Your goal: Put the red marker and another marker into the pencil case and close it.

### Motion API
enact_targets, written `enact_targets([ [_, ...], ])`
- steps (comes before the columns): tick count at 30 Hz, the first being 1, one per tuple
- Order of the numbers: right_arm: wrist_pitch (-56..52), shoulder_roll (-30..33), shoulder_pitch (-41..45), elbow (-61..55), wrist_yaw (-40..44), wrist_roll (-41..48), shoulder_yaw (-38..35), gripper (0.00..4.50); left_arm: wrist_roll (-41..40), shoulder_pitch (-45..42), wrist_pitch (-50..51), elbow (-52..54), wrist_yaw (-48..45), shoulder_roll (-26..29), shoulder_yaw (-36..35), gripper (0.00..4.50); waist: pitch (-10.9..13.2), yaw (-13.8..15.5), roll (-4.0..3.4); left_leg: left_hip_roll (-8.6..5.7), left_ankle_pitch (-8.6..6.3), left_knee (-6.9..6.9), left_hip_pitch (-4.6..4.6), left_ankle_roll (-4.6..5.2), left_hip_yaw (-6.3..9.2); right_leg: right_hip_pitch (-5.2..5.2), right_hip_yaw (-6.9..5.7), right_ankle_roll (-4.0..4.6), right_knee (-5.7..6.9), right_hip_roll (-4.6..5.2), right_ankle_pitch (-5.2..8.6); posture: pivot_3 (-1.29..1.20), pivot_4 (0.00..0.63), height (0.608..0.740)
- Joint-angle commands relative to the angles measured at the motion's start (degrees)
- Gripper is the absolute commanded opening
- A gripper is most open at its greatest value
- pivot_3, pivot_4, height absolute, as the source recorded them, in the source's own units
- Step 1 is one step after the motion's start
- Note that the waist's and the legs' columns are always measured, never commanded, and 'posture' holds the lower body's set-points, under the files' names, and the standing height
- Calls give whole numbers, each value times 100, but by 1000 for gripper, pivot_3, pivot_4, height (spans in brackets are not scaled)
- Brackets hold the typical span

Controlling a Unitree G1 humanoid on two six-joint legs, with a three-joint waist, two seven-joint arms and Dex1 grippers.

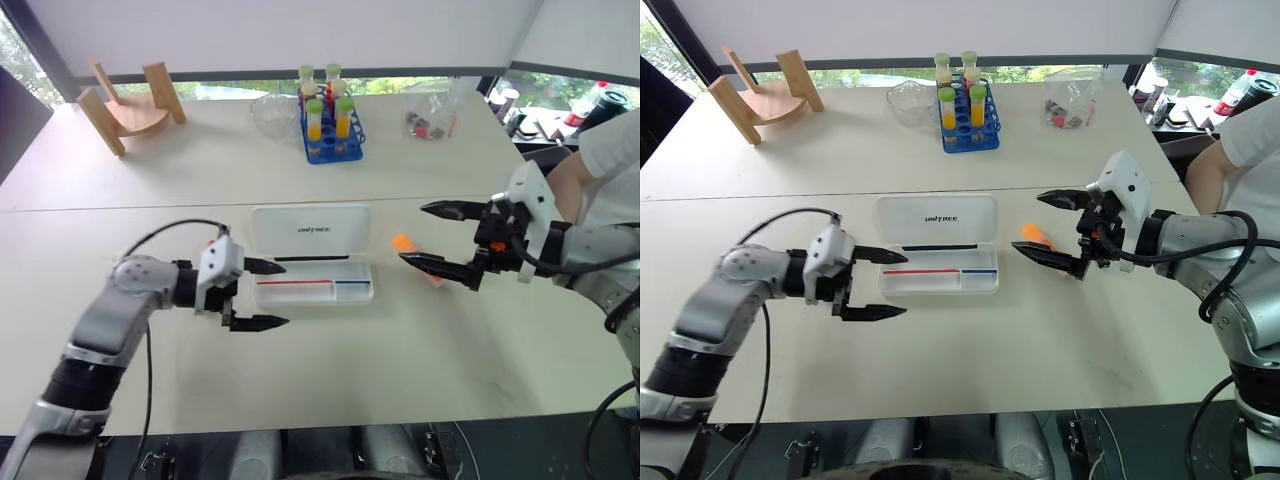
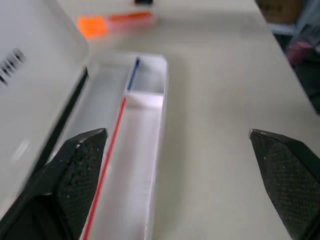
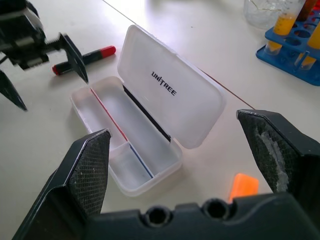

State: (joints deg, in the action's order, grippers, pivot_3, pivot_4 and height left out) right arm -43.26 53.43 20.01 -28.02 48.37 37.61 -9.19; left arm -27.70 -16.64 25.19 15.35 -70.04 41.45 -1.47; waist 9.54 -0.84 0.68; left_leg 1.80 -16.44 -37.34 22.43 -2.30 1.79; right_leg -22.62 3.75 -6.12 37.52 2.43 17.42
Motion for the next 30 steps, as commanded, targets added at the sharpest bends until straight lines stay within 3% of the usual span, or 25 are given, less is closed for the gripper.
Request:
enact_targets([
  [1,147,-24,109,3,58,-33,-27,4500,-530,226,744,641,994,75,-1005,4428,0,0,0,-2,0,-2,0,0,0,1,0,-1,0,1,0,0,150,740],
  [5,233,-75,200,102,130,-81,51,4500,162,569,1275,722,3047,-338,-1642,4428,0,0,0,-3,0,-2,-6,0,0,5,0,-1,1,1,0,0,150,740],
  [9,247,48,225,182,396,-17,44,4500,539,695,1862,670,4505,-1020,-1711,4428,1,16,4,-4,0,-7,-5,0,1,6,-1,-2,2,1,-1,0,150,740],
  [20,196,772,39,159,1617,321,-80,4500,833,599,2286,-274,5497,-1745,-1372,4428,2,20,9,-11,0,-7,-5,-1,2,9,-6,-2,1,5,-2,0,150,740],
  [23,210,752,67,154,1589,294,-133,4500,764,672,2439,-323,5591,-1882,-1390,3575,0,21,5,-11,1,-8,-9,-2,1,11,-5,-3,2,7,-2,0,150,740],
  [28,209,699,108,160,1495,264,-134,4500,566,840,2675,-22,5548,-1961,-1436,1046,-2,25,3,-12,1,-8,-12,-2,0,16,-5,-3,2,9,-2,0,150,740],
  [30,204,684,136,169,1463,259,-116,4500,491,871,2745,139,5500,-1900,-1464,289,-2,20,3,-12,1,-8,-12,-3,1,15,-5,-3,2,8,-2,0,150,740],
])
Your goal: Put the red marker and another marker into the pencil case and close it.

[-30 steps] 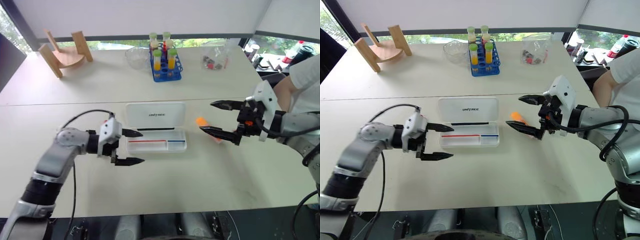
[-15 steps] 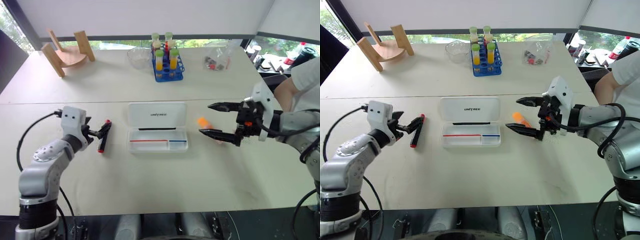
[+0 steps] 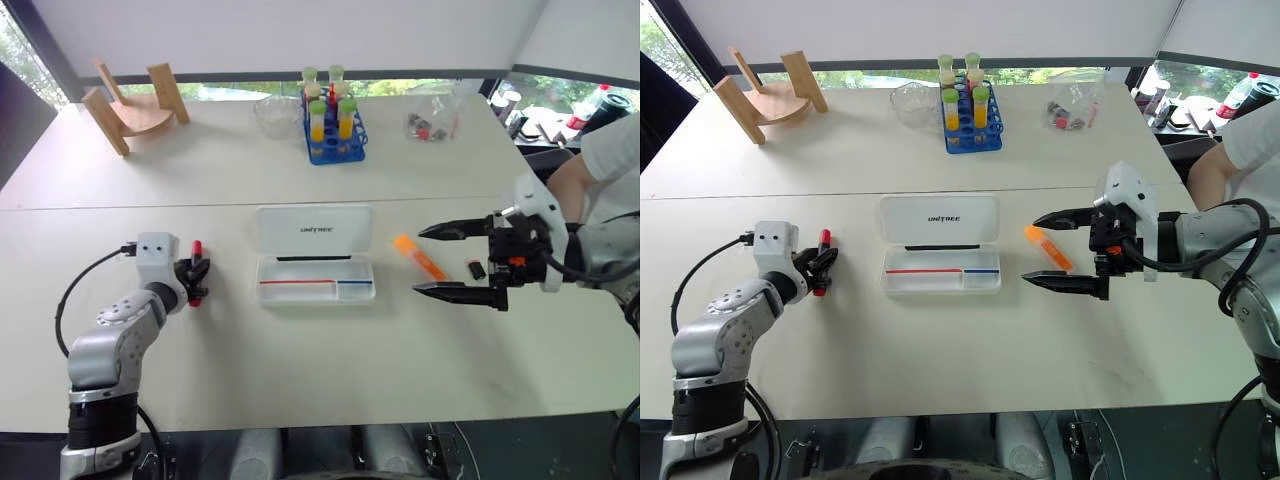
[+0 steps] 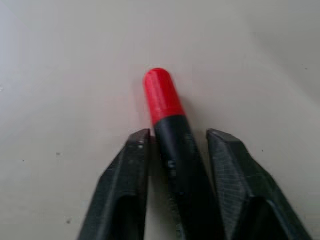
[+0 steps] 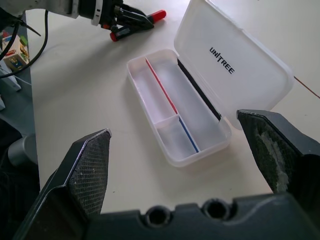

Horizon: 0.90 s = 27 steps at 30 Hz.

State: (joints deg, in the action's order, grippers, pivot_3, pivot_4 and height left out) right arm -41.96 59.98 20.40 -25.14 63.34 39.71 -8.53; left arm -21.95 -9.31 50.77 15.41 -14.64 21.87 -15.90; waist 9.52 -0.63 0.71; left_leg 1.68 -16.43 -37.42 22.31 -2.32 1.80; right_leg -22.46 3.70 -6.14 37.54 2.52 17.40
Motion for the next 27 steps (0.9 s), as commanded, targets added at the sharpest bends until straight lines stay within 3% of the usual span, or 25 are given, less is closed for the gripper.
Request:
enact_targets([
  [1,75,20,113,-113,-55,39,-171,4500,-141,125,108,242,-193,152,-14,287,0,-15,0,0,0,0,0,0,0,0,0,0,0,-1,0,0,150,740],
  [4,59,2,151,-108,-113,42,-155,4500,-730,-59,-256,707,-1152,490,-101,287,3,-12,5,2,0,2,0,0,-1,-4,0,0,0,-4,0,0,150,740],
  [9,55,23,165,-97,-161,35,-178,4500,-1555,-713,-873,1047,-3642,1809,208,287,8,14,6,1,6,3,8,-11,1,-7,-8,3,-2,-1,1,0,150,740],
  [13,61,26,185,-86,-229,17,-210,4500,-1153,-1633,-1765,427,-5126,2331,1258,287,8,-6,2,-7,6,3,7,-11,-6,-2,-5,3,-10,6,1,0,150,740],
  [16,36,32,100,-163,-309,38,-291,4500,-309,-2439,-2957,-608,-5896,2093,2277,287,9,4,3,-8,6,3,5,-10,-5,0,-5,2,-12,1,1,0,150,740],
  [20,-95,20,-107,-413,-509,138,-501,4500,719,-3276,-4224,-2317,-6235,1358,3276,287,10,3,4,-9,5,2,9,-9,-3,-1,-5,1,-12,-4,0,0,150,740],
  [26,-339,-7,-448,-810,-854,333,-853,4500,1464,-3848,-5311,-4230,-6219,583,3639,287,12,-12,5,-6,-2,5,21,7,-3,-22,1,0,-10,-10,1,0,150,740],
  [27,-367,-3,-503,-863,-896,357,-902,4500,1520,-3879,-5344,-4395,-6264,541,3660,1086,12,-16,5,-6,-2,4,21,7,-2,-22,1,0,-8,-11,1,0,150,740],
])
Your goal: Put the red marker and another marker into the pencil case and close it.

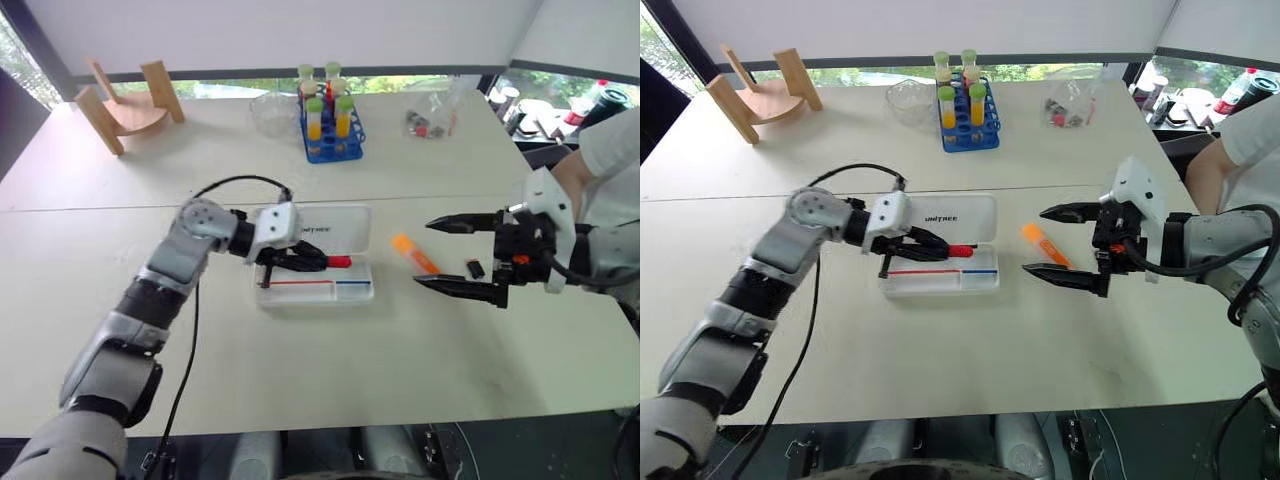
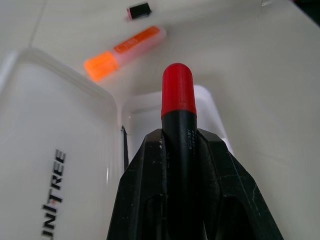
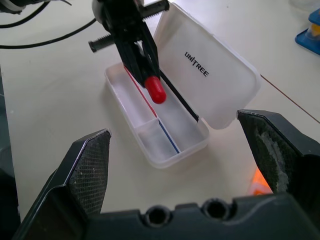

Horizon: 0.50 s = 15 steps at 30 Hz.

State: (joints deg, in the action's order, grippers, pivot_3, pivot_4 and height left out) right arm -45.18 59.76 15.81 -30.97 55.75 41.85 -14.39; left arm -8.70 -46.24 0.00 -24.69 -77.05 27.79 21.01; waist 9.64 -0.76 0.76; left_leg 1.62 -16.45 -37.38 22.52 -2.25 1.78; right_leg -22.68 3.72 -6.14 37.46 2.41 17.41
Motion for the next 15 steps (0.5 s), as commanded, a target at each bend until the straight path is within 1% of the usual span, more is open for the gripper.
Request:
enact_targets([
  [1,-69,19,-86,-319,-175,162,-355,4500,232,-207,-288,-514,-34,-92,-37,1307,0,-8,0,0,0,-1,0,0,-1,-1,1,0,1,0,0,0,150,740],
  [2,-93,18,-114,-351,-210,185,-387,4500,223,-216,-238,-578,-44,-126,-72,1673,0,-6,0,0,0,-2,0,0,-1,-1,1,0,2,0,0,0,150,740],
  [4,-105,22,-178,-389,-253,214,-428,4500,205,-222,-153,-599,-128,-141,-111,2640,0,0,0,0,0,-4,0,0,-1,1,1,-1,3,2,0,0,150,740],
  [5,-117,22,-202,-403,-272,237,-442,4500,160,-215,-58,-562,-121,-151,-158,3018,0,5,0,0,0,-5,0,0,0,1,1,-1,4,2,0,0,150,740],
  [6,-132,18,-218,-416,-293,261,-450,4500,115,-205,53,-505,-109,-156,-201,3573,0,7,0,0,0,-6,0,0,0,2,1,-1,4,2,0,0,150,740],
  [8,-124,12,-219,-407,-319,275,-408,4500,58,-167,247,-310,-72,-126,-276,4450,1,8,0,0,0,-9,0,0,0,4,1,-1,5,3,-1,0,150,740],
  [10,-86,-13,-206,-341,-325,250,-341,4500,-249,-53,703,223,-112,-44,-483,4482,1,7,1,0,0,-10,0,0,1,5,1,-3,6,3,-1,0,150,740],
  [12,8,-50,-189,-188,-365,78,-170,4500,-777,129,1330,1021,-139,145,-861,4482,1,-6,1,1,0,-9,1,0,2,5,1,-3,6,3,-1,0,150,740],
  [15,278,-175,-43,353,-584,-555,413,4500,-1718,619,2296,2348,-112,669,-1625,4482,2,-73,2,12,0,-8,-2,0,1,2,2,-3,10,-3,-1,0,150,740],
])
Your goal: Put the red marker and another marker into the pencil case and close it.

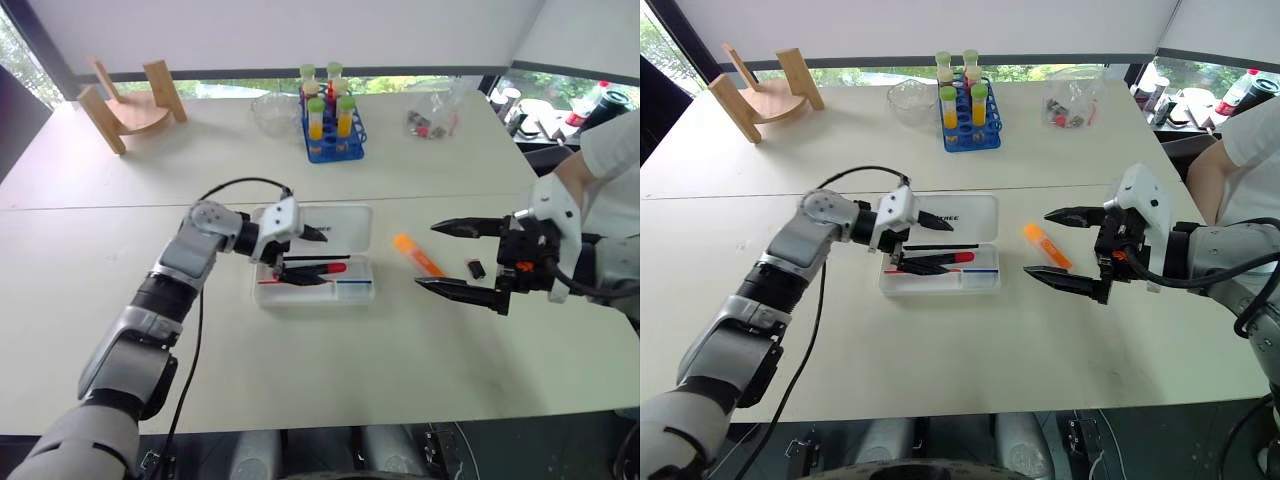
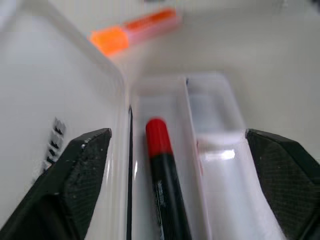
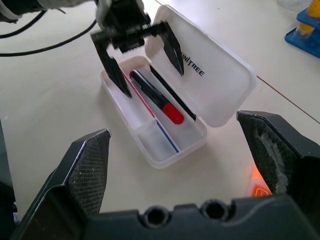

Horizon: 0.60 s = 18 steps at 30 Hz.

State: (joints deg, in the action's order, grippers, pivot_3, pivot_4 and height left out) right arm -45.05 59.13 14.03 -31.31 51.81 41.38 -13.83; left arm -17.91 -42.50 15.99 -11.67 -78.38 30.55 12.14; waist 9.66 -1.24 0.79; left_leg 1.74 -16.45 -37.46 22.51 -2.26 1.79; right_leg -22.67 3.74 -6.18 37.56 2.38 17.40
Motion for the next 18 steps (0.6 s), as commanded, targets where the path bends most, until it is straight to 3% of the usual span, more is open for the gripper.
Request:
enact_targets([
  [1,338,-187,233,623,-281,-728,574,4500,-1008,441,881,1392,91,572,-983,4482,0,-14,-5,5,0,1,-3,0,-1,-2,3,1,4,-3,0,0,150,740],
  [8,48,-976,1147,2292,-868,-1744,1786,4500,-2001,2381,1660,3043,445,1713,-2758,4482,10,-119,0,4,4,-6,-14,-7,-5,-3,12,4,34,2,2,0,150,740],
  [13,269,-1402,1593,3297,-915,-2464,2423,4500,-2557,3504,2032,3951,932,1887,-3722,4482,16,-68,-1,2,4,-10,-9,-8,-4,-4,8,4,34,5,3,0,150,740],
  [16,366,-1560,1758,3764,-838,-2709,2606,4500,-2684,3804,2079,4273,1248,1864,-3854,4482,16,-65,-1,-1,4,-12,-9,-8,-7,-3,9,4,33,12,2,0,150,740],
  [18,458,-1621,1831,3972,-772,-2848,2678,3626,-2704,3885,2049,4355,1425,1836,-3859,4500,15,-66,0,0,4,-24,-12,-8,-6,4,6,3,34,9,1,0,150,740],
])
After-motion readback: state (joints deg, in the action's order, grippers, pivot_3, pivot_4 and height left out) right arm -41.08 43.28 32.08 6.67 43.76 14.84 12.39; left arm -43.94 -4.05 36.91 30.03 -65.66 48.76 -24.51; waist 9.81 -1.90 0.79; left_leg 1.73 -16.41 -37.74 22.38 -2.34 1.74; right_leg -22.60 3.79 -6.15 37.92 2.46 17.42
